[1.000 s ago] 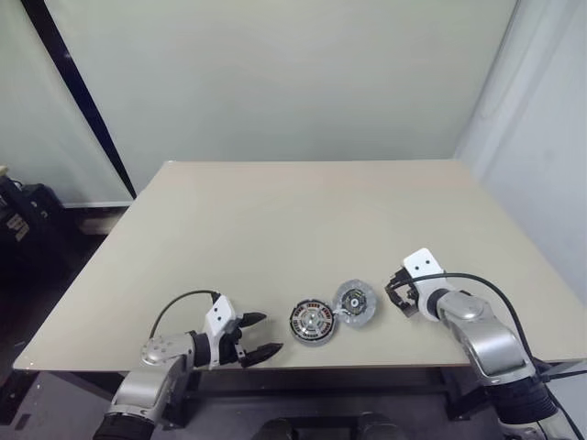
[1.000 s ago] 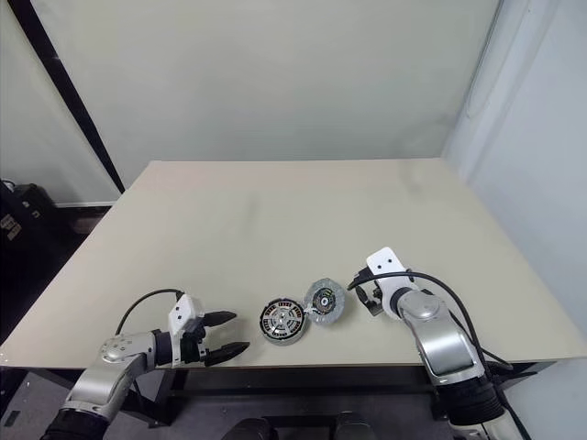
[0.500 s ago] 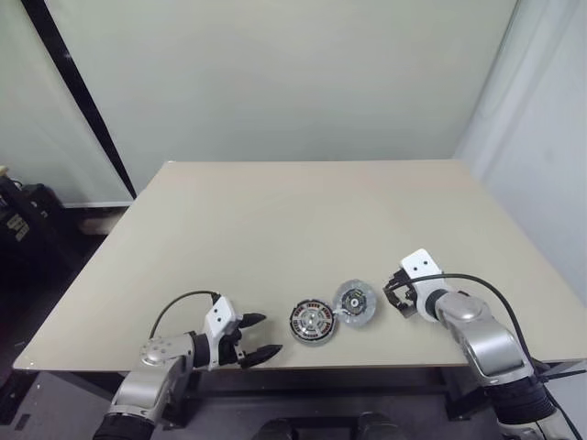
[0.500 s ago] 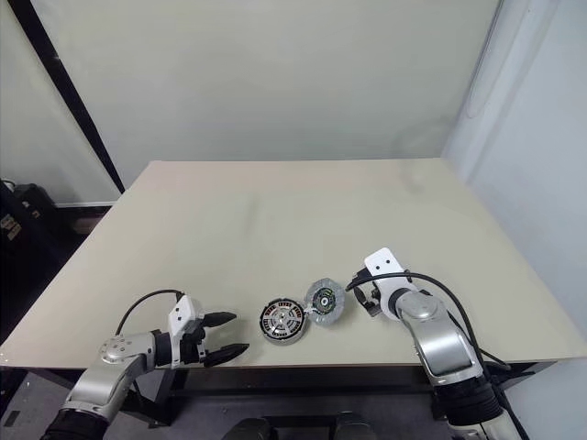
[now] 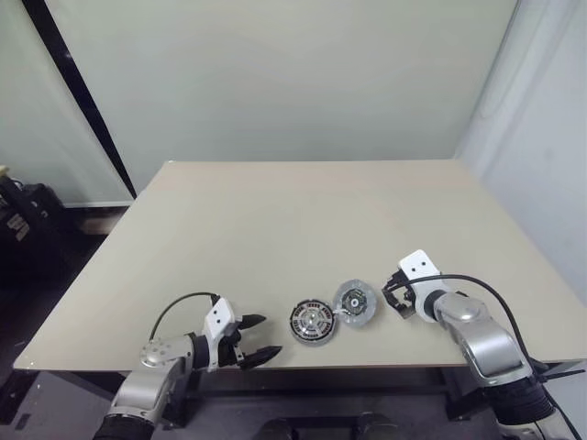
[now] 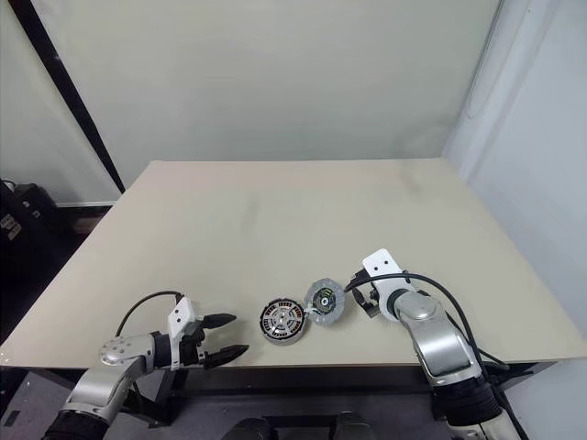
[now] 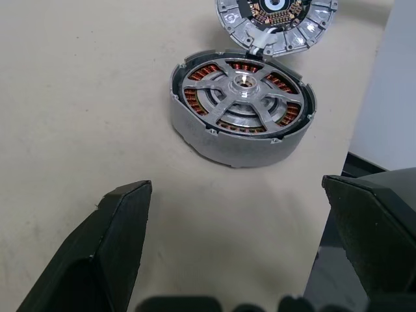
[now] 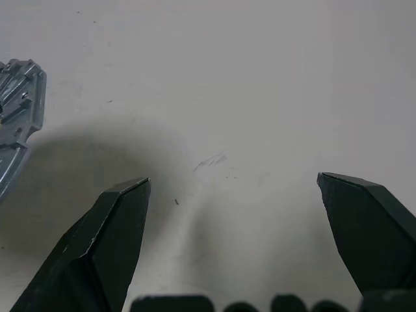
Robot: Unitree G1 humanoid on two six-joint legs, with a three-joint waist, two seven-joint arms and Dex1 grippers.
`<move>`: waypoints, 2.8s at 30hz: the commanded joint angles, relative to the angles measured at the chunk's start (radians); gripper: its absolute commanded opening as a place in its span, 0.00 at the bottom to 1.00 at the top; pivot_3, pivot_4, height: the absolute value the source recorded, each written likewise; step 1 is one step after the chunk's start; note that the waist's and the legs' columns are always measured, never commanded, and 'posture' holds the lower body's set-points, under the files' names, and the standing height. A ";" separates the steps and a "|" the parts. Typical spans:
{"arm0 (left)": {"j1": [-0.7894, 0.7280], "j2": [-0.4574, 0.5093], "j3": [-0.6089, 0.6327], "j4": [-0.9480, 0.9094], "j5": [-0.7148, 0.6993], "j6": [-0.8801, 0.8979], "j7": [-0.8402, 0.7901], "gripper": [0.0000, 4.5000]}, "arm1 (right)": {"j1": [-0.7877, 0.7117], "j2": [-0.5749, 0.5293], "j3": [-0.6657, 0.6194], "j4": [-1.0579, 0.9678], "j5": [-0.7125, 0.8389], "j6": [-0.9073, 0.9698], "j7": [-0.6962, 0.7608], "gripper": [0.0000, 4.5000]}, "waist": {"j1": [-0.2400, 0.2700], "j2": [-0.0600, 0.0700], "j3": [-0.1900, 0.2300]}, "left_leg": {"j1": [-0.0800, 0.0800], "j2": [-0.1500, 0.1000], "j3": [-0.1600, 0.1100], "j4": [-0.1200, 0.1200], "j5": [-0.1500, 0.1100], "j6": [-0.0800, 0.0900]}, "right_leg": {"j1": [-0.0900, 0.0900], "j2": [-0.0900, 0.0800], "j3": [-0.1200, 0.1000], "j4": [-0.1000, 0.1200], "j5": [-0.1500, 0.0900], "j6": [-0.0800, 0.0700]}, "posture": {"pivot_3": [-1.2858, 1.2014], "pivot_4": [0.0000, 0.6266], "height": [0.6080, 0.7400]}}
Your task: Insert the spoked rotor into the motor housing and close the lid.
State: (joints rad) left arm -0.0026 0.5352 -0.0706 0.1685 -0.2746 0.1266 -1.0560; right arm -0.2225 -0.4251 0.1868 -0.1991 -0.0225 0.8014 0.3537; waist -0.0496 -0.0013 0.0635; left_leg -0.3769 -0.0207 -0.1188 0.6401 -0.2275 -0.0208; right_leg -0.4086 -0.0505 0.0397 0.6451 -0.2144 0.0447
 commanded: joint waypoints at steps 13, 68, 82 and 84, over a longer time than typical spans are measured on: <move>0.003 0.001 0.017 -0.017 -0.014 -0.028 -0.005 1.00 | -0.007 0.007 -0.005 -0.009 -0.005 -0.024 0.004 0.99 | 0.000 0.000 0.000 | 0.000 0.000 0.000 0.000 0.000 0.000 | 0.000 0.000 0.000 0.000 0.000 0.000 | 0.52 0.00 1.00; -0.066 -0.128 0.031 0.335 0.031 -0.557 -0.036 1.00 | 0.012 0.014 0.005 0.001 -0.010 -0.047 0.011 0.99 | 0.000 0.000 0.000 | 0.000 0.000 0.000 0.002 0.000 0.000 | 0.002 0.000 0.000 0.000 0.000 0.000 | 0.52 0.00 1.00; -0.066 -0.131 0.029 0.328 0.032 -0.556 -0.040 1.00 | 0.019 0.015 0.008 -0.002 -0.010 -0.047 0.009 0.99 | 0.000 0.000 0.000 | 0.000 0.000 0.000 0.002 0.000 0.000 | 0.002 0.000 0.000 0.000 0.000 0.000 | 0.52 0.00 1.00; -0.066 -0.131 0.029 0.328 0.032 -0.557 -0.041 1.00 | 0.019 0.015 0.010 0.000 -0.010 -0.049 0.009 0.99 | 0.000 0.000 0.000 | 0.000 0.000 0.000 0.002 0.000 0.000 | 0.002 0.000 0.000 0.000 0.000 0.000 | 0.52 0.00 1.00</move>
State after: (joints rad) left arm -0.0571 0.4048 -0.0515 0.5268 -0.2219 -0.4232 -1.0932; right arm -0.1916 -0.4106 0.2038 -0.1840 -0.0273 0.7732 0.3648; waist -0.0491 -0.0011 0.0632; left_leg -0.3768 -0.0210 -0.1190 0.6423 -0.2273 -0.0206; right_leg -0.4070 -0.0504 0.0397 0.6454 -0.2143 0.0448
